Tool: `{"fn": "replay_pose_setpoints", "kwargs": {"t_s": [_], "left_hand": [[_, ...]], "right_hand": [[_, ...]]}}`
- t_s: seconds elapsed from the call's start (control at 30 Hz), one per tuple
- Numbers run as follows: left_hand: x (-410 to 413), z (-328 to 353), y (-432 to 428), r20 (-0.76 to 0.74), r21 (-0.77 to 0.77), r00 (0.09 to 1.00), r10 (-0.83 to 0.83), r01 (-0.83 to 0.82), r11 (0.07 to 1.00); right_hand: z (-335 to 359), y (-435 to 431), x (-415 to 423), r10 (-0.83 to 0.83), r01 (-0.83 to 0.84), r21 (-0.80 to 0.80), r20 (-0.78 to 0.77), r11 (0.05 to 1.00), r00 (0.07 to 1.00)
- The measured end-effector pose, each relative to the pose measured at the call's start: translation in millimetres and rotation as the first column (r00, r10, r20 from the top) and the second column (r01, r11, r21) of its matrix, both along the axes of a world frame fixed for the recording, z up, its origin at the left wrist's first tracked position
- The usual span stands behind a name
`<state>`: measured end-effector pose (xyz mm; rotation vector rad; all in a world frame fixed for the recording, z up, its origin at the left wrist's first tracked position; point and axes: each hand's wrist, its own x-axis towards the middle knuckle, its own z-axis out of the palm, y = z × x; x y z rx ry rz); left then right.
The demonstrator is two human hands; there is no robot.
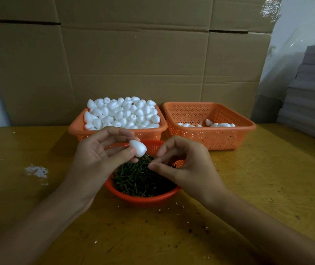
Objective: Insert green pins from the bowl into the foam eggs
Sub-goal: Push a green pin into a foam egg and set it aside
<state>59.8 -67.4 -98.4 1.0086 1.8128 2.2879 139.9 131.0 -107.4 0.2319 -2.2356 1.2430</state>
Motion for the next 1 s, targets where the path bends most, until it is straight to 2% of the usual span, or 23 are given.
{"fn": "replay_pose_setpoints", "kwargs": {"t_s": [0.37, 1.0], "left_hand": [[3.1, -1.1, 0.1, -0.124, -0.136, 0.992, -0.023, 0.006, 0.991], [4.4, -4.3, 3.2, -0.248, -0.166, 0.969, 0.008, -0.051, 0.985]], "right_hand": [[3.6, -2.9, 3.7, -0.024, 0.024, -0.003, 0.022, 1.000, 0.999], [-1.9, -1.4, 2.9, -0.023, 0.024, -0.024, 0.066, 0.999, 0.998]]}}
